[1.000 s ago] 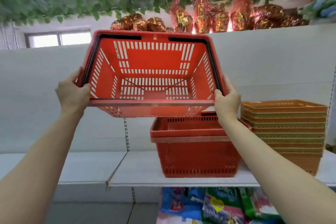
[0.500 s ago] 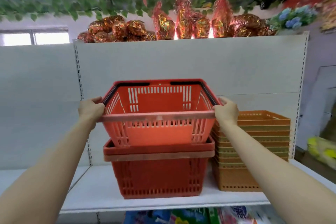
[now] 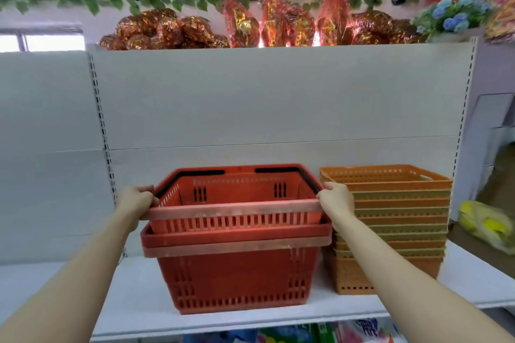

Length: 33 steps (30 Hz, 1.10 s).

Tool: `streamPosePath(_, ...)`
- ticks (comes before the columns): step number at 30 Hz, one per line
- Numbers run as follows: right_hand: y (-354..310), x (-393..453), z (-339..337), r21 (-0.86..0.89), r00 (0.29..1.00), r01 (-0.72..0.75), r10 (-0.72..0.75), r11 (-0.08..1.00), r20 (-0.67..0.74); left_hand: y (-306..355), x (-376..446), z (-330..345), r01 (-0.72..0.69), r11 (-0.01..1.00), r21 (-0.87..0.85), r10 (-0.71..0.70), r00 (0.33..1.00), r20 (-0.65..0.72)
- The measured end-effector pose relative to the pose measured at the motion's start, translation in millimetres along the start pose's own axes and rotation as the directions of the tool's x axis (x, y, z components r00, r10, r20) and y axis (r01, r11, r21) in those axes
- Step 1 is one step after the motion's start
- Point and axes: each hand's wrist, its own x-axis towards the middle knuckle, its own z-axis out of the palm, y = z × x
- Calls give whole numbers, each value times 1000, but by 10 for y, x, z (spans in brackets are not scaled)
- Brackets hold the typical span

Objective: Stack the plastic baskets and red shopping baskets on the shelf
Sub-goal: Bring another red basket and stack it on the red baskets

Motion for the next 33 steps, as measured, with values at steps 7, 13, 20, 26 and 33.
streamPosePath(7, 391, -283, 71, 81, 987, 156, -159, 984, 27, -477, -298, -53, -79, 992, -102, 94, 983, 157)
streamPosePath(13, 838, -454, 211, 60, 927, 372, -373, 926, 21, -637, -600, 80, -309, 950, 40, 304, 948, 97)
streamPosePath(20, 862, -374, 212, 31, 913, 403, -400, 914, -79, -643, -584, 147, -338, 941, 15, 336, 940, 62)
streamPosePath(26, 925, -283, 127, -42, 894, 434, -436, 900, -101, -646, -610, 234, -360, 933, 10, 359, 931, 63)
streamPosePath(33, 1176, -22, -196, -354, 788, 568, -615, 743, -28, -618, -812, 416, -391, 861, 325, 439, 894, -87)
